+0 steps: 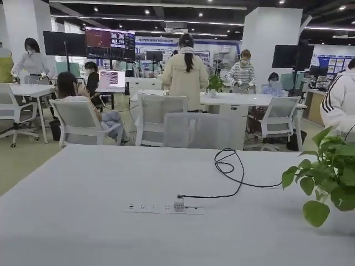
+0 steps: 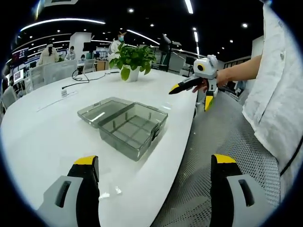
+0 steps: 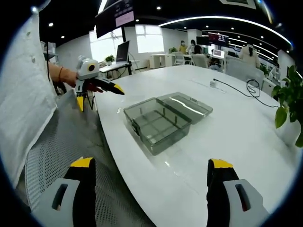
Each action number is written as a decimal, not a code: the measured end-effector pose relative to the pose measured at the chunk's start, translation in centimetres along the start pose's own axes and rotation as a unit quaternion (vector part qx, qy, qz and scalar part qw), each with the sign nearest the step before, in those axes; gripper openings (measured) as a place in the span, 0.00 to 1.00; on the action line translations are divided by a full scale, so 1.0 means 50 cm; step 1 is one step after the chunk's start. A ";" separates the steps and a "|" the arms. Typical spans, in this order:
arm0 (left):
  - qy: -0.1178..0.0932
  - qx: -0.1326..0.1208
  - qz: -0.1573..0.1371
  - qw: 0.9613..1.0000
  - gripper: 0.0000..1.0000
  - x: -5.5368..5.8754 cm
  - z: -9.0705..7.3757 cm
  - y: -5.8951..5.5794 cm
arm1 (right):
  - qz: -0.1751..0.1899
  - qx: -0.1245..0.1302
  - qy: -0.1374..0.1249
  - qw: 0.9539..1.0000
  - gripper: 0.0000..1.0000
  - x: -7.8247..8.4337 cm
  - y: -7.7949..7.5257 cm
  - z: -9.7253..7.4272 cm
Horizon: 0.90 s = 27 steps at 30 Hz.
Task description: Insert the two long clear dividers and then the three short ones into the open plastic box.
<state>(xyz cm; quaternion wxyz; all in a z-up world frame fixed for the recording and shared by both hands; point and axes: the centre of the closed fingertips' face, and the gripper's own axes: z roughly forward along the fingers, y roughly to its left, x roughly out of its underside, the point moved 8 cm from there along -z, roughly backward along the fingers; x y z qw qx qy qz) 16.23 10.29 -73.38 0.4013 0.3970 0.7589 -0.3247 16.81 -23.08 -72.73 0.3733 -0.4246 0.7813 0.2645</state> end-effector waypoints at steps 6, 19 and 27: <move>0.001 -0.005 -0.003 1.000 1.00 0.003 -0.002 -0.003 | -0.002 -0.001 0.000 1.000 0.99 0.001 0.001 -0.003; 0.004 -0.005 -0.005 1.000 1.00 0.004 0.002 -0.004 | 0.002 0.002 0.000 1.000 0.99 0.005 0.001 -0.006; 0.007 -0.002 -0.004 1.000 1.00 0.005 0.005 -0.003 | 0.005 0.003 0.000 1.000 0.99 0.008 0.000 -0.005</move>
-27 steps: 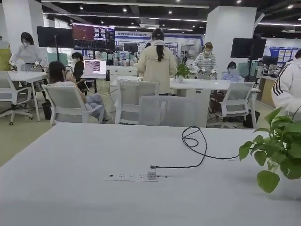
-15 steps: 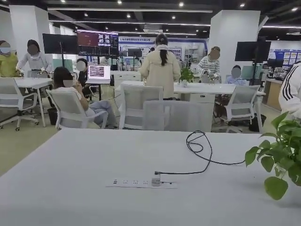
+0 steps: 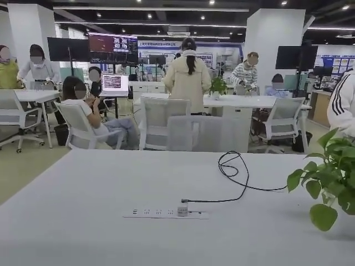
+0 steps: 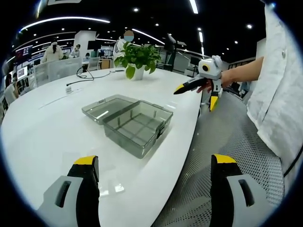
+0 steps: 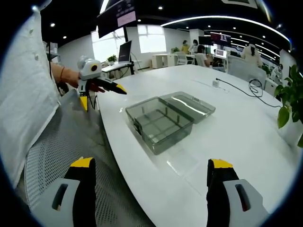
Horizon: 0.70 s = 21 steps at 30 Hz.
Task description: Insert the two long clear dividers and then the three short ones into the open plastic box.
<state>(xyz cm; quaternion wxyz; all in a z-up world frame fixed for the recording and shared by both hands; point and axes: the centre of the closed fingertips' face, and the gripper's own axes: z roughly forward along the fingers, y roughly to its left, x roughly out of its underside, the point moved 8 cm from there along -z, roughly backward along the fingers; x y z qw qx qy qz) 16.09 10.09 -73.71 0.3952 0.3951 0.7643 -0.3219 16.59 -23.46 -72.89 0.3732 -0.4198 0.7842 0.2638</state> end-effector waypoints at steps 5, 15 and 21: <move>0.001 0.002 0.000 1.000 1.00 -0.001 0.001 0.000 | 0.001 0.001 -0.001 1.000 0.99 0.000 -0.001 -0.001; 0.003 0.004 -0.002 1.000 1.00 -0.001 0.001 0.005 | 0.005 0.004 -0.001 1.000 0.98 0.003 -0.002 -0.002; 0.006 0.001 -0.004 1.000 1.00 0.000 -0.002 0.012 | 0.008 0.006 -0.002 1.000 0.98 0.004 -0.002 -0.001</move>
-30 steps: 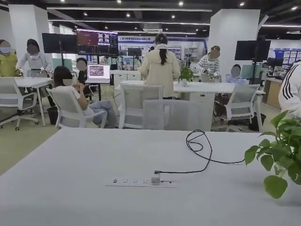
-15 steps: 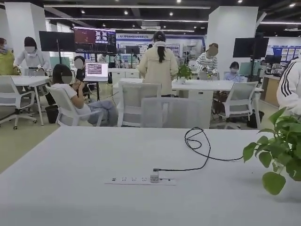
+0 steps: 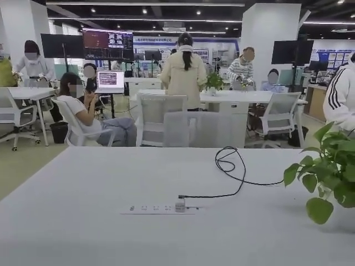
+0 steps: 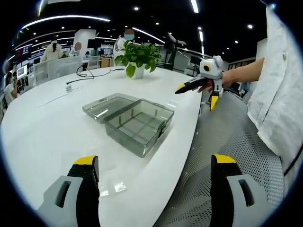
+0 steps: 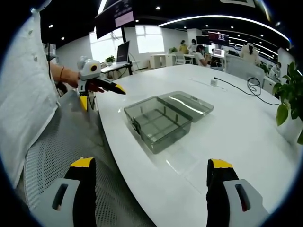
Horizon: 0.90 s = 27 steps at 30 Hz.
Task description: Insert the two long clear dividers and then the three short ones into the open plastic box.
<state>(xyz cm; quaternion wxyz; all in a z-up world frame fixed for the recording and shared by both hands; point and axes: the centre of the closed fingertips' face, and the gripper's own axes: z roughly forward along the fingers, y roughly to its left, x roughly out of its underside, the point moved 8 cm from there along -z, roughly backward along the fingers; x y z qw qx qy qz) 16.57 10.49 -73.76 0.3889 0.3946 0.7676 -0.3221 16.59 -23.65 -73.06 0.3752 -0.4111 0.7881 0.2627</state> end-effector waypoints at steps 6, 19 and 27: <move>0.002 -0.012 -0.001 1.000 1.00 -0.002 -0.009 0.017 | 0.001 0.001 -0.001 1.000 0.98 0.001 0.000 0.001; 0.010 -0.057 -0.017 0.998 1.00 -0.009 -0.049 0.087 | 0.005 0.001 -0.004 1.000 0.97 0.001 0.003 0.004; 0.030 -0.085 -0.030 0.995 0.95 -0.008 -0.065 0.135 | 0.008 0.003 -0.006 1.000 0.97 0.000 0.004 0.004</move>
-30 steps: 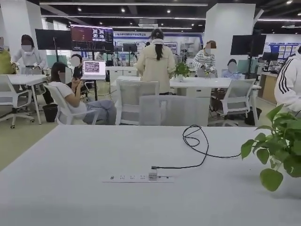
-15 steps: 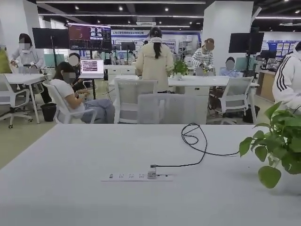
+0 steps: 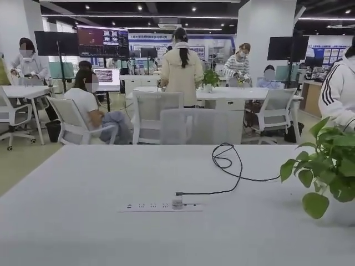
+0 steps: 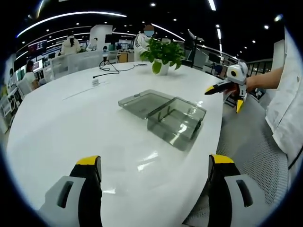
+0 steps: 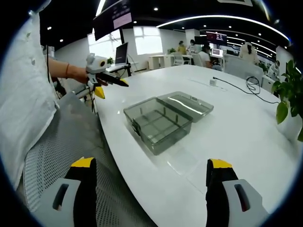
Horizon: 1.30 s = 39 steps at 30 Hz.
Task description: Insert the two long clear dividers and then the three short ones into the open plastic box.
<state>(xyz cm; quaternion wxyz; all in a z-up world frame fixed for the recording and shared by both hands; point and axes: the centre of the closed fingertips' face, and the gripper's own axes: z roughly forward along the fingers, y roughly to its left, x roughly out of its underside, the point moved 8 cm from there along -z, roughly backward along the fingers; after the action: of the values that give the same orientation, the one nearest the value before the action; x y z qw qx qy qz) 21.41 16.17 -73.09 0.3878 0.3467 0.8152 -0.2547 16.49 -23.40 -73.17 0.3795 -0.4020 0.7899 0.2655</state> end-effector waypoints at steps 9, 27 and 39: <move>0.060 -0.034 -0.011 0.998 0.82 0.014 0.003 0.051 | 0.004 0.003 -0.004 1.000 0.96 -0.001 -0.002 0.001; 0.152 -0.073 -0.039 0.985 0.55 0.035 0.035 0.106 | 0.014 0.010 -0.005 1.000 0.95 0.006 -0.003 -0.001; 0.212 -0.078 -0.035 0.974 0.49 0.053 0.056 0.118 | 0.017 0.010 -0.008 1.000 0.95 0.001 -0.005 0.004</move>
<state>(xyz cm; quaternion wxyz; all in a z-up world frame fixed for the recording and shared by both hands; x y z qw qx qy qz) 25.97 18.95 -77.72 0.2232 0.3327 0.9077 -0.1246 16.76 -23.42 -73.38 0.3854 -0.3831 0.7958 0.2674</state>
